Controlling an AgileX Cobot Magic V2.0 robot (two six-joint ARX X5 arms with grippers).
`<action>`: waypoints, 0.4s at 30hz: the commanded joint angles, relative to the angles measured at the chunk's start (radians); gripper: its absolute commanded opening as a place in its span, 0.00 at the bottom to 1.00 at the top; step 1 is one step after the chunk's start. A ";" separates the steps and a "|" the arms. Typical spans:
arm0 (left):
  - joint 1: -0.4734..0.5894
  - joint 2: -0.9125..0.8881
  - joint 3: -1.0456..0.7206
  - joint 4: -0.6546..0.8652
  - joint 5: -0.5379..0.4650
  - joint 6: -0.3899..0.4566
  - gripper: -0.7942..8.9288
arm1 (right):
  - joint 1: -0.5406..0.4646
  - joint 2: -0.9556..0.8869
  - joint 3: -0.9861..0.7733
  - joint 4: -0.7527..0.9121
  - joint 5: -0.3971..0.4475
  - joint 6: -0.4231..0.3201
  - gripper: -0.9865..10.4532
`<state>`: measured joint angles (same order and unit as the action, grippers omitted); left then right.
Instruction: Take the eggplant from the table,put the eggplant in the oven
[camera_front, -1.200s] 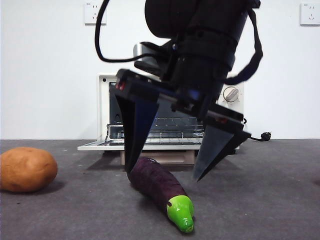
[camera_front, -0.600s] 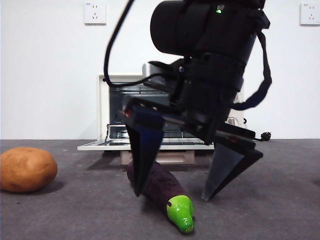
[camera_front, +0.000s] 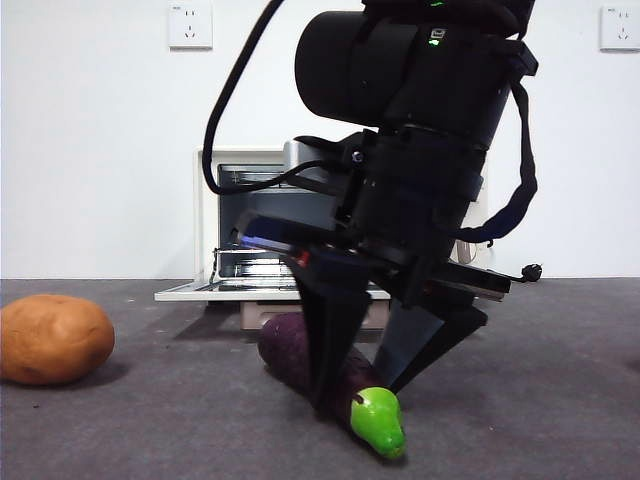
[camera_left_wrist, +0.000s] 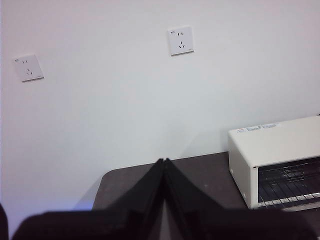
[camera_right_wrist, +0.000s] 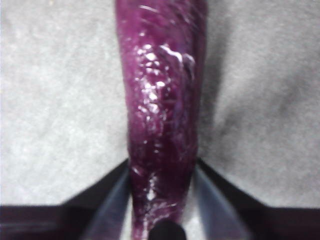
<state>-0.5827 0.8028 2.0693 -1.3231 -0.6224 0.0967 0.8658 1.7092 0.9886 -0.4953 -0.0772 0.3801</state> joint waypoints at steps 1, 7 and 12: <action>0.003 -0.005 -0.002 0.004 -0.006 0.011 0.08 | 0.012 0.024 -0.012 0.014 0.000 0.008 0.08; 0.003 -0.005 -0.002 0.004 -0.005 0.012 0.08 | 0.039 0.021 -0.011 0.046 -0.001 0.009 0.08; 0.003 -0.005 -0.002 0.004 -0.004 0.018 0.08 | 0.083 -0.025 -0.010 0.023 -0.006 0.004 0.08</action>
<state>-0.5827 0.8028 2.0689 -1.3235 -0.6224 0.1043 0.9371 1.7050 0.9882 -0.4744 -0.0795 0.3817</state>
